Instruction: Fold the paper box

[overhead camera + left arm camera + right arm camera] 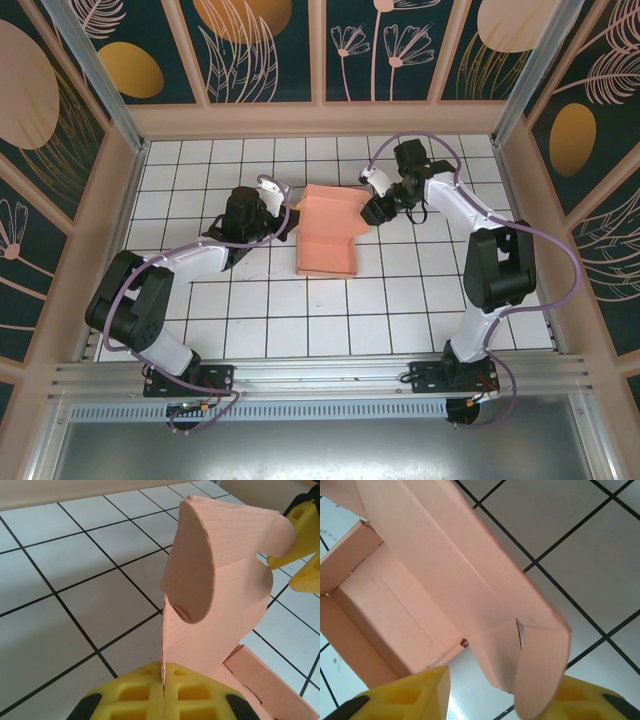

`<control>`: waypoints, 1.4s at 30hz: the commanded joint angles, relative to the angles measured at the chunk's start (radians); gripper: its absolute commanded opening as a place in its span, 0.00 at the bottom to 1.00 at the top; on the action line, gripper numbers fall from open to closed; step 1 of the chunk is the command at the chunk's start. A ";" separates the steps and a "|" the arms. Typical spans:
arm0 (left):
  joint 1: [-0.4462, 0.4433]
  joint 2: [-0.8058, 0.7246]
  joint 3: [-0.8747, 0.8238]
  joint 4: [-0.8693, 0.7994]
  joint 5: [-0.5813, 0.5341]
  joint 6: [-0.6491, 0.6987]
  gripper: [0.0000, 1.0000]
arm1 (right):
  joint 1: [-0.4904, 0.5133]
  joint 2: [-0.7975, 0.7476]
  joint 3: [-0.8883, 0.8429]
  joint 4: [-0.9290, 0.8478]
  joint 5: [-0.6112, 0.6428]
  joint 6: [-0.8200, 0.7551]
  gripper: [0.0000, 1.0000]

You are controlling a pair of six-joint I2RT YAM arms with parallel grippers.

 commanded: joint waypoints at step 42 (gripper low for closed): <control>0.023 0.056 0.095 -0.059 0.168 -0.060 0.00 | -0.108 -0.069 -0.194 0.157 -0.145 -0.167 0.27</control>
